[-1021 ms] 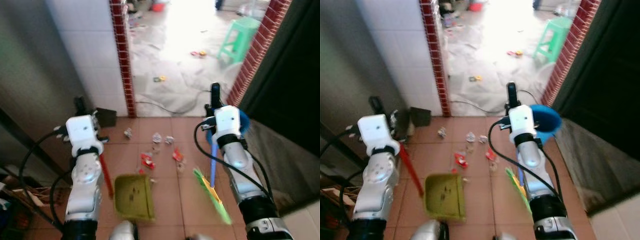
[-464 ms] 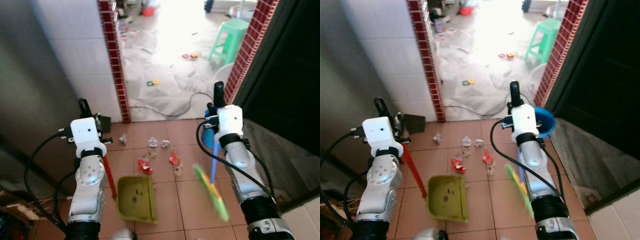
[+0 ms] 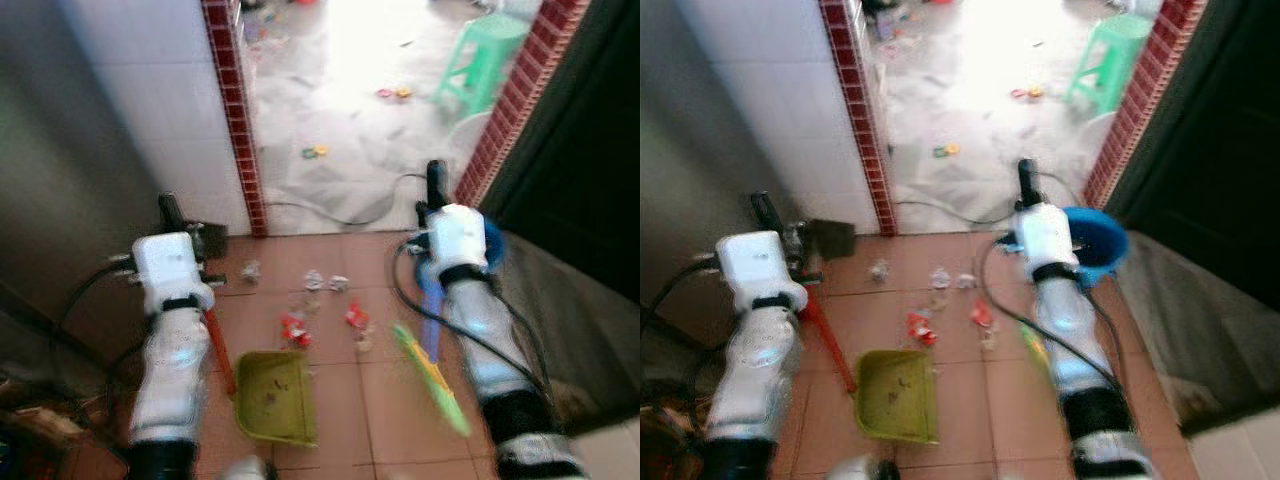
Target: Sweep floor
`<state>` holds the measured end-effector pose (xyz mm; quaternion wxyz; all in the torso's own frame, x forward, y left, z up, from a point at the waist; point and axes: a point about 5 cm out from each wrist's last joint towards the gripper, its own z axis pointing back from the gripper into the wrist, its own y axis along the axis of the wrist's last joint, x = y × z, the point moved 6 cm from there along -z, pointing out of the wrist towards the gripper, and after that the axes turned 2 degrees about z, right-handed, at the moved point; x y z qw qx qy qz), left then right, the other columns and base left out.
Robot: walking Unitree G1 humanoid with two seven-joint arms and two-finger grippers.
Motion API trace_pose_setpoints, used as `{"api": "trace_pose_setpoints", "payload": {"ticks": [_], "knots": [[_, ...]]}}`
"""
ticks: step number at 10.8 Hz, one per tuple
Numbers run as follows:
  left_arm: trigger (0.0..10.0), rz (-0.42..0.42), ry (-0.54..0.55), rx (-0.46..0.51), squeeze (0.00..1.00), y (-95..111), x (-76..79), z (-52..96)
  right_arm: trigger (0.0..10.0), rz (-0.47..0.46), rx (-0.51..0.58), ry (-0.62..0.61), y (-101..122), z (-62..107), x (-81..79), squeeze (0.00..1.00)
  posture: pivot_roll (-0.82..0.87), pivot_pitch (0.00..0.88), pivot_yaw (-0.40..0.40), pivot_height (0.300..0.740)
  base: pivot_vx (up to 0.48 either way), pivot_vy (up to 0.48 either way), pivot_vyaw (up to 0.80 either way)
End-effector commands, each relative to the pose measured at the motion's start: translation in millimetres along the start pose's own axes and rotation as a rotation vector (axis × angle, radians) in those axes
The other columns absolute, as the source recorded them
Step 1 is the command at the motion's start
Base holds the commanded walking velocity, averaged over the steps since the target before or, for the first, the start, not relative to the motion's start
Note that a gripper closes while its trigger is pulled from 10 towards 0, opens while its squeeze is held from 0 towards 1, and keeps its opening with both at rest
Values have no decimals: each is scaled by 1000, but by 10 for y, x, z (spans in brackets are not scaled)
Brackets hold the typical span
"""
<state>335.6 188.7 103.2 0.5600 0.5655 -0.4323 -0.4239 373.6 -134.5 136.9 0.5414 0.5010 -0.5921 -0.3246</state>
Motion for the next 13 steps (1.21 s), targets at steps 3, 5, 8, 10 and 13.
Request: {"api": "trace_pose_setpoints", "payload": {"ticks": [3,5,8,10,13], "knots": [[10000,18,-34,77,0,203,131,-30,10000,36,71,-45,173,-58,203,0,-70,0,30,740,398,269,0],[10000,21,-41,73,0,193,163,-33,10000,40,71,-47,170,-51,196,0,-76,0,29,740,366,255,0],[10000,36,-49,60,0,140,275,-52,10000,31,64,-60,151,-45,211,0,-78,0,28,740,0,0,0],[10000,49,-62,28,0,19,386,-87,10000,30,57,-66,130,-41,242,0,-90,0,31,740,0,0,0],[10000,50,-103,23,0,3,565,-139,10000,24,52,-71,114,-27,216,0,-95,0,38,740,0,0,0]]}}
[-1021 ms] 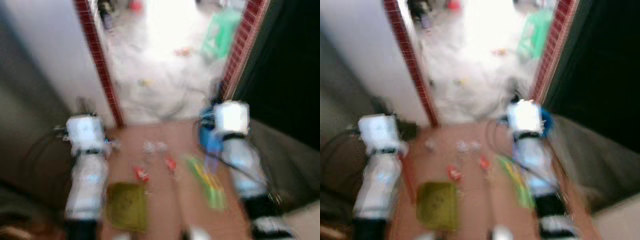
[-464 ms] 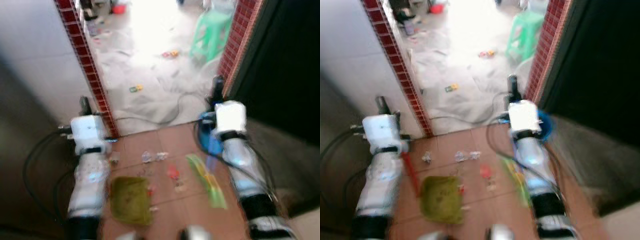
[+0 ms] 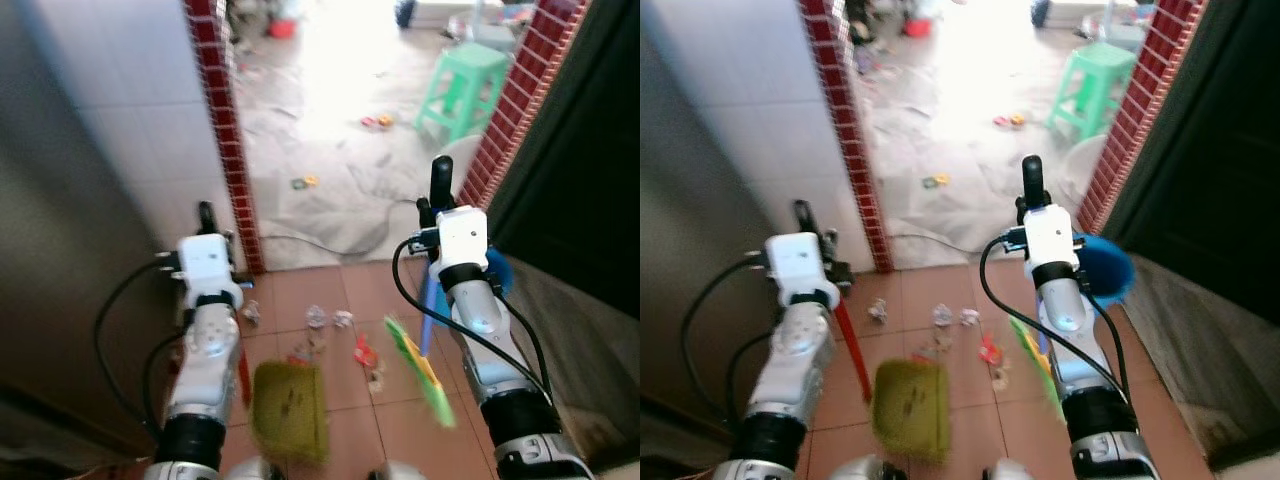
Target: Sweep floor
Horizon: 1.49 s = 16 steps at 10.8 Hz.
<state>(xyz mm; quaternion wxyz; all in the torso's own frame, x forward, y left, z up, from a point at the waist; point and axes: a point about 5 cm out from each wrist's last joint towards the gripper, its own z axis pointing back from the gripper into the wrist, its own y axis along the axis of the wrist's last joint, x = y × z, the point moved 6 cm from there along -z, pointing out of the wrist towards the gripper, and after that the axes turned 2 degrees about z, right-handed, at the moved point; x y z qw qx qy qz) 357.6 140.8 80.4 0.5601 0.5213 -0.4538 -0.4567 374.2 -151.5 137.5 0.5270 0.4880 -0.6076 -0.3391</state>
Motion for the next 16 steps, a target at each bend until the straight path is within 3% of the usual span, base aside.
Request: {"api": "trace_pose_setpoints", "payload": {"ticks": [1,2,4,6,10,12,14,16], "knots": [[10000,19,-26,90,0,218,109,-66,10000,18,60,-14,162,-49,35,0,-100,0,40,740,0,0,0],[10000,32,-33,91,0,194,138,-73,10000,18,60,-13,162,-53,34,0,-110,0,38,740,0,0,0],[10000,136,13,82,0,95,152,-89,10000,6,50,-15,132,-48,26,0,-115,0,36,740,0,0,0],[10000,112,53,31,0,-55,176,-143,10000,-19,61,-5,164,-27,-55,0,-120,0,46,740,0,0,0],[10000,66,18,-25,0,-225,335,-137,10000,-43,31,10,132,-107,-154,0,-126,0,57,740,0,0,0],[10000,78,51,-69,0,-364,307,-106,10000,-282,-17,44,93,-129,-328,0,-118,0,48,740,0,0,0],[10000,79,65,-59,0,-343,267,-131,10000,-439,-39,62,124,-159,-364,0,-118,0,48,740,0,0,0],[10000,50,105,-29,0,-300,193,-151,10000,-487,7,84,327,-271,-283,0,-124,0,49,740,0,0,0]]}}
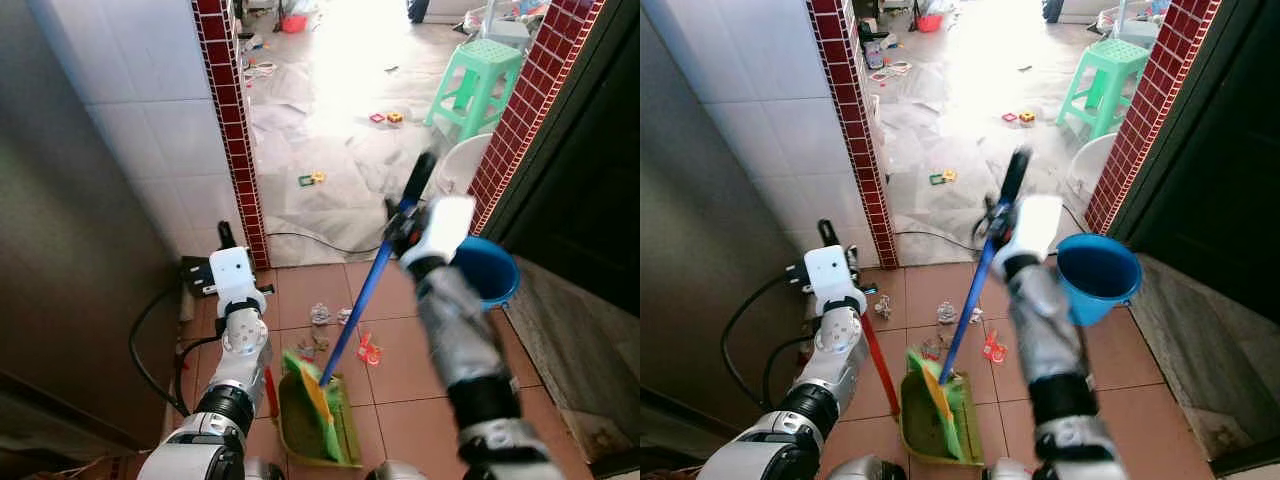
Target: Sweep floor
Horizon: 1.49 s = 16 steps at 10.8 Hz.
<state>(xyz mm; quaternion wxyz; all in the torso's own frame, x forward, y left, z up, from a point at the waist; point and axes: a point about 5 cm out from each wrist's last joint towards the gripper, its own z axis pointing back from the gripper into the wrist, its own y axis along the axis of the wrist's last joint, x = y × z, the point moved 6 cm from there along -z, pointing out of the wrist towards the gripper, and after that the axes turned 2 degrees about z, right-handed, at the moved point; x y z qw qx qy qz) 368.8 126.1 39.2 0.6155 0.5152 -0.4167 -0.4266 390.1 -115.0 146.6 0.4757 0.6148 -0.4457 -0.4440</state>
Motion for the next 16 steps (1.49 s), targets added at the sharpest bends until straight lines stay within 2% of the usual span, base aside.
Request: {"api": "trace_pose_setpoints", "payload": {"ticks": [1,3,4,5,6,7,8,9,10,12,13,14,16], "knots": [[10000,-9,4,56,0,155,19,-61,10000,0,104,44,341,-99,-89,0,-125,0,49,740,0,0,0],[10000,-12,1,50,0,142,16,-68,10000,-23,171,101,670,-190,-193,0,-123,0,53,740,0,0,0],[10000,-18,-7,50,0,130,33,-59,10000,-29,227,157,962,-244,-278,0,-123,0,55,740,0,0,0],[10000,-24,-8,51,0,132,33,-62,10000,-8,266,181,1117,-265,-296,0,-122,0,56,740,0,0,0],[10000,-39,-22,56,0,139,44,-68,10000,51,314,190,1263,-279,-275,0,-123,0,55,740,0,0,0],[10000,-49,-43,51,0,128,62,-68,10000,108,325,167,1295,-289,-194,0,-122,0,54,740,0,0,0],[10000,-68,-117,62,0,128,134,-51,10000,178,301,115,1188,-291,-55,0,-120,0,54,740,0,0,0],[10000,-72,-160,22,0,57,164,-44,10000,250,283,95,1071,-272,3,0,-118,0,54,740,0,0,0],[10000,-34,-256,-3,0,16,240,-12,10000,319,211,77,730,-215,77,0,-114,0,56,740,0,0,0],[10000,-26,-321,-42,0,-59,296,26,10000,319,104,55,304,-117,109,0,-104,0,57,740,0,0,0],[10000,-21,-352,-45,0,-75,339,59,10000,280,39,34,95,-54,118,0,-107,0,57,740,0,0,0],[10000,-24,-358,-36,0,-65,351,65,10000,247,16,32,23,-35,94,0,-108,0,57,740,0,0,0],[10000,-11,-379,-38,0,-51,393,70,10000,58,16,50,33,-77,10,0,-109,0,60,740,0,0,0]]}}
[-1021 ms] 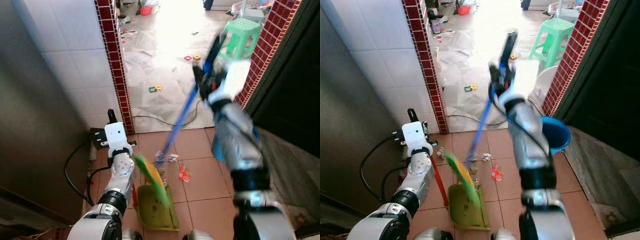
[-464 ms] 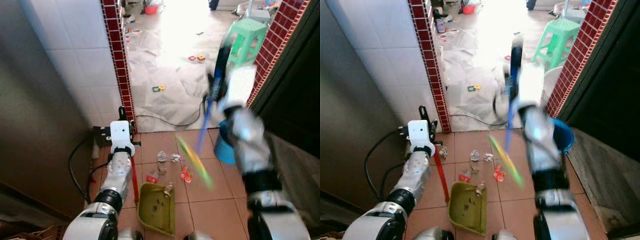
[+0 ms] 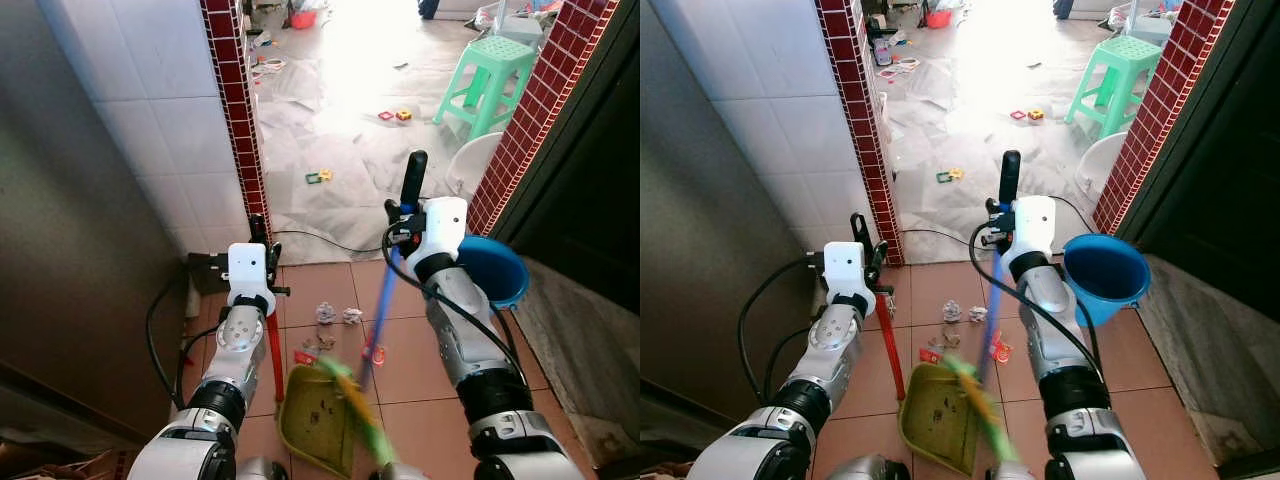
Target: Sweep floor
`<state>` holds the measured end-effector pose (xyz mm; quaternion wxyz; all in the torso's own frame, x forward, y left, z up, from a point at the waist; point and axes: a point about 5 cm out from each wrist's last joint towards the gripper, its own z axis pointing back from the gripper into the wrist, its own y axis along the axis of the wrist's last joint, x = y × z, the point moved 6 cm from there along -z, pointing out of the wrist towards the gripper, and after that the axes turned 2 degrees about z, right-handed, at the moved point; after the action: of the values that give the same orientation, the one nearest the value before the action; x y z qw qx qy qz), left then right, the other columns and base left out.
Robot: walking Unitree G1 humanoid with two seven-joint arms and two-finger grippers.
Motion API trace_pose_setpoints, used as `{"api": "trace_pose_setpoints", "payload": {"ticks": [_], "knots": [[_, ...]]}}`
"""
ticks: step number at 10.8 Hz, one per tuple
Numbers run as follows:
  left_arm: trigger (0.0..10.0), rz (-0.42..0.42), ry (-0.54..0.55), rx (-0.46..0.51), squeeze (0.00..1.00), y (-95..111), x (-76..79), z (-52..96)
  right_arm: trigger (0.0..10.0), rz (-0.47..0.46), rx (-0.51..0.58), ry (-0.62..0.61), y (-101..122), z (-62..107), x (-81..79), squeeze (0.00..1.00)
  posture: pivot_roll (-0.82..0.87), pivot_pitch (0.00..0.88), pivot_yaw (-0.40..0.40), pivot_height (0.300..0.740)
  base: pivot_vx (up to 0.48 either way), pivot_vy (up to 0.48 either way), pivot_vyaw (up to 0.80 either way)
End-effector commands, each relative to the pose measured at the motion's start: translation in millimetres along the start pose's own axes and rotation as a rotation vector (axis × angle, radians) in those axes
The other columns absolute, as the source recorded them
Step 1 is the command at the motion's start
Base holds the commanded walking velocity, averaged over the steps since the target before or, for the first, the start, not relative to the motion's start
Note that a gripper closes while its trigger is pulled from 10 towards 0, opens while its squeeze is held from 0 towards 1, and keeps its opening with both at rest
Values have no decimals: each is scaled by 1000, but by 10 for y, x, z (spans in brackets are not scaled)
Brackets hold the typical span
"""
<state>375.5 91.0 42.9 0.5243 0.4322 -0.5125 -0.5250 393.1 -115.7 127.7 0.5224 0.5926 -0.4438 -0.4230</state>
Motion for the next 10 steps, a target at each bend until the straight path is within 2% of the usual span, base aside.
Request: {"api": "trace_pose_setpoints", "payload": {"ticks": [1,2,3,4,5,6,7,8,9,10], "knots": [[10000,24,-15,-23,0,-48,51,13,10000,-120,105,38,368,-119,-57,0,-112,0,62,740,0,0,0],[10000,16,-9,-23,0,-48,40,15,10000,-199,156,139,662,-180,-205,0,-115,0,61,740,0,0,0],[10000,-7,46,-28,0,-56,-15,11,10000,-180,231,267,1020,-187,-362,0,-115,0,60,740,0,0,0],[10000,-1,59,-36,0,-66,-24,8,10000,-165,264,289,1146,-183,-370,0,-116,0,62,740,0,0,0],[10000,26,92,-43,0,-74,-63,7,10000,-128,311,284,1357,-192,-281,0,-118,0,60,740,0,0,0],[10000,57,106,-57,0,-95,-87,7,10000,-47,348,248,1452,-188,-180,0,-122,0,59,740,0,0,0],[10000,54,108,-39,0,-57,-80,0,10000,48,370,172,1508,-170,-11,0,-124,0,60,740,0,0,0],[10000,47,101,-23,0,-27,-75,-4,10000,71,369,127,1501,-161,89,0,-127,0,61,740,0,0,0],[10000,35,118,-1,0,25,-145,-3,10000,200,346,9,1396,-108,291,0,-129,0,69,740,0,0,0],[10000,29,130,20,0,68,-215,10,10000,267,314,-46,1233,-26,367,0,-133,0,72,740,0,0,0]]}}
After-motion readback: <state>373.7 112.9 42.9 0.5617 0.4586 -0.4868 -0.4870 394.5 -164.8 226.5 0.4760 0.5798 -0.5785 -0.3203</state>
